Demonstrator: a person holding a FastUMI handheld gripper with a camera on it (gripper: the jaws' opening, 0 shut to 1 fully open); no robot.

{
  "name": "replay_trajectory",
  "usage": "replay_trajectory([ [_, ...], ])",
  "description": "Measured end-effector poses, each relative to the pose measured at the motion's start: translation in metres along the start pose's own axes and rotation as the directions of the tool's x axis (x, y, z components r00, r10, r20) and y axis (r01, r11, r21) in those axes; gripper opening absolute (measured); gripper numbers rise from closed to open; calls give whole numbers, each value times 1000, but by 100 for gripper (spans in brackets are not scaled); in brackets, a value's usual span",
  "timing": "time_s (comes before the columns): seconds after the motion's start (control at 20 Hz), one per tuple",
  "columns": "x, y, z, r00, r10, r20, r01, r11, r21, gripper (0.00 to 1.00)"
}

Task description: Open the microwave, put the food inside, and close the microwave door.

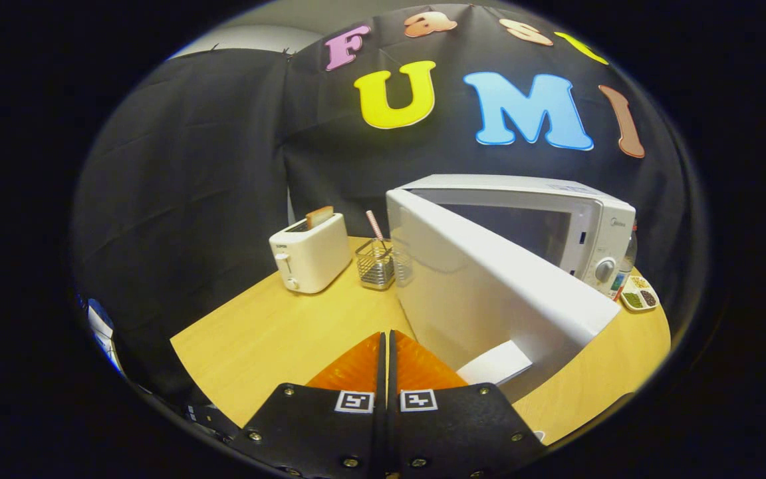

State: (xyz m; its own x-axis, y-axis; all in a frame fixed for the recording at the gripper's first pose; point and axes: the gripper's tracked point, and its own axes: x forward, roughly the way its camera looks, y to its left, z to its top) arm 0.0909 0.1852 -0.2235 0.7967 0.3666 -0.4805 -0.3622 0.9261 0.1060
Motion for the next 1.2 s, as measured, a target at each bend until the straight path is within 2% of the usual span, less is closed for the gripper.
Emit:
replay_trajectory([
  [0.6,42,-112,26,991,-134,19,133,991,33,0],
  [1.2,93,-178,59,971,-237,31,234,969,78,0],
])
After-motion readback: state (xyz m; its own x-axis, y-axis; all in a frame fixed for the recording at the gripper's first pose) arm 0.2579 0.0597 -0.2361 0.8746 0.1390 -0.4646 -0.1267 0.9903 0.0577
